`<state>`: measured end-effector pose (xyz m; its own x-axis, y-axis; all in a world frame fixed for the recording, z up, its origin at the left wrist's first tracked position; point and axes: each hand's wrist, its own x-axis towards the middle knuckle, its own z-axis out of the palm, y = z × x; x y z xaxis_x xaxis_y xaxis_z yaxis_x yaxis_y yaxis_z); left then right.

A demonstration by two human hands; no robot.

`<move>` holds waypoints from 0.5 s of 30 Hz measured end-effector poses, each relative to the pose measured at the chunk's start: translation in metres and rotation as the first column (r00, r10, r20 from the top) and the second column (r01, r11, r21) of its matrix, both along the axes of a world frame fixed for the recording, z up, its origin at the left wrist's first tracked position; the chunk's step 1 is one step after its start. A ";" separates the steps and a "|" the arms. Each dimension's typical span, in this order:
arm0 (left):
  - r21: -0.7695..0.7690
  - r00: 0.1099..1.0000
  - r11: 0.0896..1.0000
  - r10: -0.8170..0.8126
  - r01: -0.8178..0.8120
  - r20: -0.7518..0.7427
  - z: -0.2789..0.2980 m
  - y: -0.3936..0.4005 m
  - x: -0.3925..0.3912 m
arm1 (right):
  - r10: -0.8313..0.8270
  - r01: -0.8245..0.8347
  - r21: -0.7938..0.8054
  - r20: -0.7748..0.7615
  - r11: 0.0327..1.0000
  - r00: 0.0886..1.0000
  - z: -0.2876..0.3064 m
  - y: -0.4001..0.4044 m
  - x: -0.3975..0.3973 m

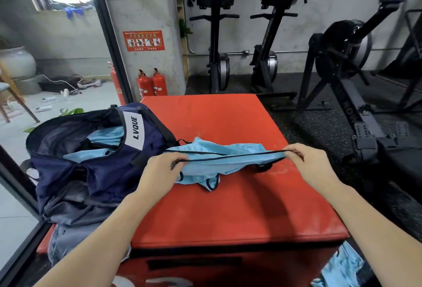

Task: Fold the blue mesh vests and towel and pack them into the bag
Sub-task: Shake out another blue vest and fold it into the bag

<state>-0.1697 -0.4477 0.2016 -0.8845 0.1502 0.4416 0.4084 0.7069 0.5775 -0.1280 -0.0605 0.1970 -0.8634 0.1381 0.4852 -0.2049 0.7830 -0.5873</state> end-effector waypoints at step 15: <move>-0.505 0.933 0.806 -0.154 0.309 0.325 -0.027 -0.043 0.081 | 0.002 -0.289 0.482 0.511 0.827 0.860 -0.023 0.017 0.054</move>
